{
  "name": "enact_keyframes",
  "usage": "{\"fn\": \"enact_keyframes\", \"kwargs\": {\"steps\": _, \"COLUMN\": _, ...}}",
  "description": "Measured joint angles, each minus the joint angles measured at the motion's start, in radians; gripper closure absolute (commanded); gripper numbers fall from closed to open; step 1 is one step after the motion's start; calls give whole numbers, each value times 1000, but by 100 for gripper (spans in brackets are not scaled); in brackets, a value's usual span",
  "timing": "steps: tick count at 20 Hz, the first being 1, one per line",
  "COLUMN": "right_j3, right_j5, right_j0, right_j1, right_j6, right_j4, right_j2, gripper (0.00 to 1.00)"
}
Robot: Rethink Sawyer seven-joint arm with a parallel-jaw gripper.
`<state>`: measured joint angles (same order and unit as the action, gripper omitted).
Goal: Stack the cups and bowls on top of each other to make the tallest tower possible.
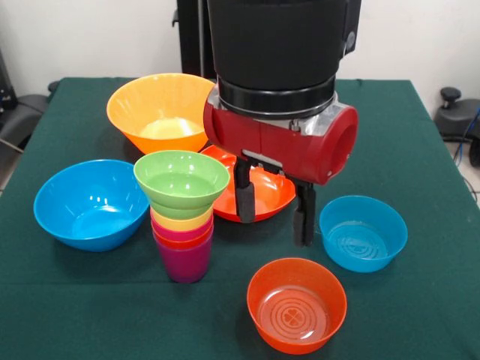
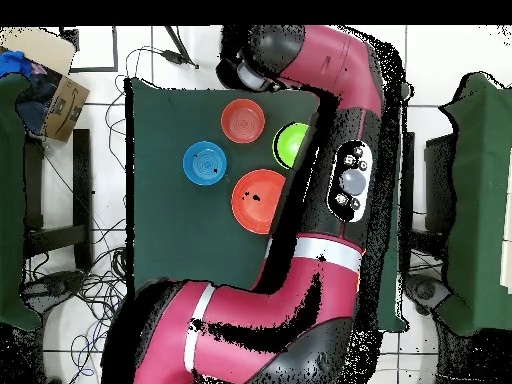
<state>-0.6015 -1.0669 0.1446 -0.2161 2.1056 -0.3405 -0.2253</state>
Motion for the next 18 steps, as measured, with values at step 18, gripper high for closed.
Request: {"fn": "enact_keyframes", "kwargs": {"steps": 18, "right_j3": -111, "right_j5": 21, "right_j0": -41, "right_j1": -4, "right_j6": 0, "right_j4": -1, "right_j2": 10, "gripper": 0}}
